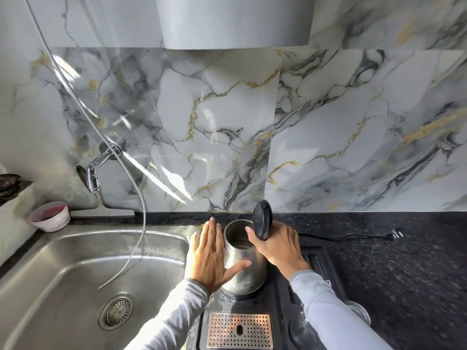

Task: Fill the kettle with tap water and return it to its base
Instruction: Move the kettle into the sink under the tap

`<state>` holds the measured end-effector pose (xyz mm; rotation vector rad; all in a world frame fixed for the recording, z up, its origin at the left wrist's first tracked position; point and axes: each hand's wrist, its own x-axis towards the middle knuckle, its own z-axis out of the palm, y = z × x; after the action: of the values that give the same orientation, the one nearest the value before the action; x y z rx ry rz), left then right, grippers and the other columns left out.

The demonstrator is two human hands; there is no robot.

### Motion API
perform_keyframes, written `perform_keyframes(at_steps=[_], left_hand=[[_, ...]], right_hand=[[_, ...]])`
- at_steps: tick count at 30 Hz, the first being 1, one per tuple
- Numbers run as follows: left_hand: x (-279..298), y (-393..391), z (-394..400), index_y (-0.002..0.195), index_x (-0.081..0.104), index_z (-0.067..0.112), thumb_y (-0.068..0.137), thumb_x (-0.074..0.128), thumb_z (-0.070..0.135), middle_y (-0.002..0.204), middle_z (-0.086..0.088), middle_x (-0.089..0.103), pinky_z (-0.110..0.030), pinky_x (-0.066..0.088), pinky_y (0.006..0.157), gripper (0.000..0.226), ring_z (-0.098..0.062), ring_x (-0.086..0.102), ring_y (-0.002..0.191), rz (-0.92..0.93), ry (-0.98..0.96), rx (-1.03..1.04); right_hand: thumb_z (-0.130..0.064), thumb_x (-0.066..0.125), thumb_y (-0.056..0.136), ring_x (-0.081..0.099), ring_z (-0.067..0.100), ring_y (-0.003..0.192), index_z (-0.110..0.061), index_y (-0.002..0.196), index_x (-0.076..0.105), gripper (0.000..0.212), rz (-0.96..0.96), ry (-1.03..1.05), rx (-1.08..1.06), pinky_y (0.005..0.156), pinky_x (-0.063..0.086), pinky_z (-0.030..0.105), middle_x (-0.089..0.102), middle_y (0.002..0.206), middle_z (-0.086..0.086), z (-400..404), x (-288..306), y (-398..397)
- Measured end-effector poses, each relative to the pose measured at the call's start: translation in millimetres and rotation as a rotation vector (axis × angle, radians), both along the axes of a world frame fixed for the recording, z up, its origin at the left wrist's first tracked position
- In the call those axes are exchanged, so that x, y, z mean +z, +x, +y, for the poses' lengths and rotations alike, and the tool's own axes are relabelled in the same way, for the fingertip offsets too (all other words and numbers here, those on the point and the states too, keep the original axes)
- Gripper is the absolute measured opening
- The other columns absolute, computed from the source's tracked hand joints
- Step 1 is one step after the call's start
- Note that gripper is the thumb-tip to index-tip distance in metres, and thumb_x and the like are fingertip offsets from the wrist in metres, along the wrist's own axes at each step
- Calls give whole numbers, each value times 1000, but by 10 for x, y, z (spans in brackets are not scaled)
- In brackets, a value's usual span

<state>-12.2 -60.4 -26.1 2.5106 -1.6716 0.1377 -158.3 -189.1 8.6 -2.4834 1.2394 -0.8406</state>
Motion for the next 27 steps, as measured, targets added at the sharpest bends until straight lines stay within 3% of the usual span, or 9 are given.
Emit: perform_keyframes(at_steps=[5,9,15,19,27], left_hand=[[-2,-4,22,140,55,-8,82,19,95,153,-29,47,-58,52,104,124,-40,52,139,-21,-2,10],[0,11,67,142,51,-8,83,21,95,156,-29,43,-57,49,108,123,-39,48,142,-38,-39,12],[318,68,164,143,50,-9,83,29,91,157,-30,41,-48,29,118,118,-39,44,145,-90,-183,32],[631,306,344,141,52,-8,82,25,94,156,-29,43,-54,43,110,121,-39,47,142,-125,-188,28],[847,1128,881,142,51,-8,82,22,95,156,-26,46,-57,45,110,122,-34,46,145,-174,-214,-11]], right_hand=[[-68,51,75,64,33,49,-18,49,47,57,-98,-92,38,51,37,27,59,46,4,-69,-113,18],[-67,53,75,60,29,41,-24,49,35,53,-150,-144,67,51,32,24,54,41,1,-77,-94,77],[-67,52,78,61,34,42,-19,48,44,57,-227,-236,114,52,34,25,57,42,8,-60,285,228],[-66,52,78,62,39,45,-14,48,50,60,-240,-278,92,55,35,28,58,44,14,119,542,458],[-64,53,78,59,38,42,-9,45,53,64,-282,-287,67,51,33,26,57,43,15,613,616,1216]])
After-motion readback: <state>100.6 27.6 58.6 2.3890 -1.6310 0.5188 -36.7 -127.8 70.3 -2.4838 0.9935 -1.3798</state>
